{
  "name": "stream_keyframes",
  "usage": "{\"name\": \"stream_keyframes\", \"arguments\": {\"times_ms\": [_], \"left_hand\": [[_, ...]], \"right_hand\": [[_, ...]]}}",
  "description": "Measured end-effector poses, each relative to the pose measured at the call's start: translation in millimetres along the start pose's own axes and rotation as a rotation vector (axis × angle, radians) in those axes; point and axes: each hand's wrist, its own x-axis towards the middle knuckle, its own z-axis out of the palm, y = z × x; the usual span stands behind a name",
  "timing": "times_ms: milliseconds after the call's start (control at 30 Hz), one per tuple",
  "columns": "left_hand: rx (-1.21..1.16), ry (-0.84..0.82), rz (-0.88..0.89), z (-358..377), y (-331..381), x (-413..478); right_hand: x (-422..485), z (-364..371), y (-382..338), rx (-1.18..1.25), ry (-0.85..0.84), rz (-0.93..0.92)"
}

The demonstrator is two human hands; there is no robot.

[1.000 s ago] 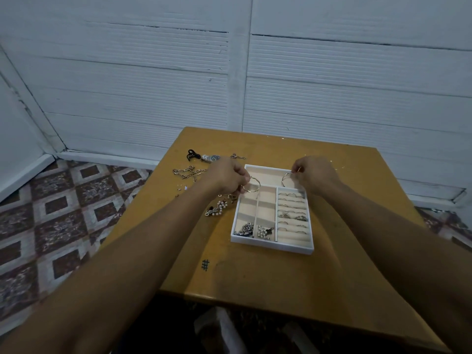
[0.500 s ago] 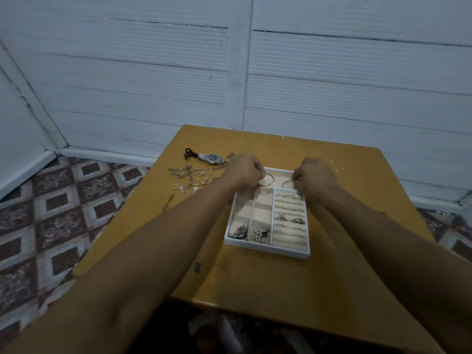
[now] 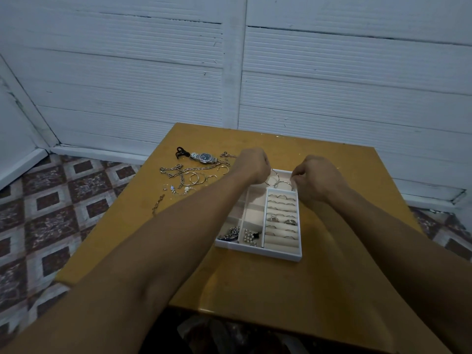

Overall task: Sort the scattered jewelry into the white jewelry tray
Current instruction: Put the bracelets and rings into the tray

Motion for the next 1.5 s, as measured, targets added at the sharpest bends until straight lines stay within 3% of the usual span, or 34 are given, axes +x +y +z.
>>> {"name": "stream_keyframes", "arguments": {"times_ms": [400, 967, 1333, 1500], "left_hand": [[0.013, 0.030, -0.110, 41.3, 12.1, 8.7], [0.039, 0.038, -0.033, 49.9, 13.8, 2.7], [-0.011, 0.048, 0.082, -2.2, -14.6, -16.3], [0.022, 0.075, -0.008, -50.0, -74.0, -30.9]], "right_hand": [[-25.5, -15.8, 37.0, -0.004, 0.043, 0.059], [-30.9, -19.1, 29.5, 0.098, 0.027, 0.056], [-9.0, -19.8, -17.5, 0.166, -0.010, 0.099], [4.8, -10.6, -62.6, 0.207, -0.044, 0.049]]}}
